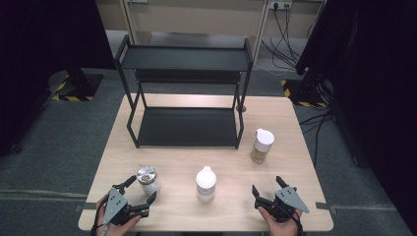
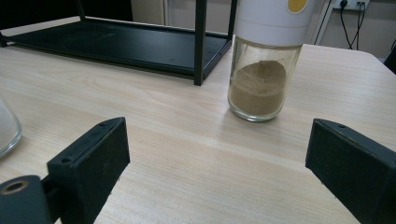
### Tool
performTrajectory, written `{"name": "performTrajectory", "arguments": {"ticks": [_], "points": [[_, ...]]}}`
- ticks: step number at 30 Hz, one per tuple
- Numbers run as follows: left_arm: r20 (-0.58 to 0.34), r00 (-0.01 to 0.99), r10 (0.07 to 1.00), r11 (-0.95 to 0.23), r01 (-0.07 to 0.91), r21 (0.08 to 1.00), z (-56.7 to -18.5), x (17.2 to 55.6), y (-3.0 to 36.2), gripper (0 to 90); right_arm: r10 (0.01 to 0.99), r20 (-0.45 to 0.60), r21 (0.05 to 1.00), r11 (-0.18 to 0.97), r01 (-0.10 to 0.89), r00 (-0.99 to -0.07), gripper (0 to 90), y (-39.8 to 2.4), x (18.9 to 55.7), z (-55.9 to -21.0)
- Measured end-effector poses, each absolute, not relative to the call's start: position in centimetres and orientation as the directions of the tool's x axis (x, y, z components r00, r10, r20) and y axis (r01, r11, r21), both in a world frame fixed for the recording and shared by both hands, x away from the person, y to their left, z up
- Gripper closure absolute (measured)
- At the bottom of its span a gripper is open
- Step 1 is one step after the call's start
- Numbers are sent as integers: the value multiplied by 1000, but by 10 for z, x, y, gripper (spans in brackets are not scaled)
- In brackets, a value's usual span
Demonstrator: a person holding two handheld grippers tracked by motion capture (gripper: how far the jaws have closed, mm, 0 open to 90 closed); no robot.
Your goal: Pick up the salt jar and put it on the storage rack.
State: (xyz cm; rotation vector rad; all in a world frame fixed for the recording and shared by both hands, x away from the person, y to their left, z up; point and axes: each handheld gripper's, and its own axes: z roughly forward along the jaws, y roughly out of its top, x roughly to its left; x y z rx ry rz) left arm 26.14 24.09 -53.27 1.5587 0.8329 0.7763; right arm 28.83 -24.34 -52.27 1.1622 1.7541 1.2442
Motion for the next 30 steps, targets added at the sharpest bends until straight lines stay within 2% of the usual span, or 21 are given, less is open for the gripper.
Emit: {"name": "performTrajectory", "arguments": {"ticks": [13,19,30], "points": [[68,535,842,-105,41,994,-522,257,235,94,929,-37,949,148,277,-369,65,-243,288,-523],[54,517,855,-81,30,996,-518,265,237,111,928,-42,948,154,277,-371,66,-242,288,-523],[14,499,867,-49,56,997,-522,280,237,225,926,-43,947,157,279,-374,70,-242,289,-523]]}}
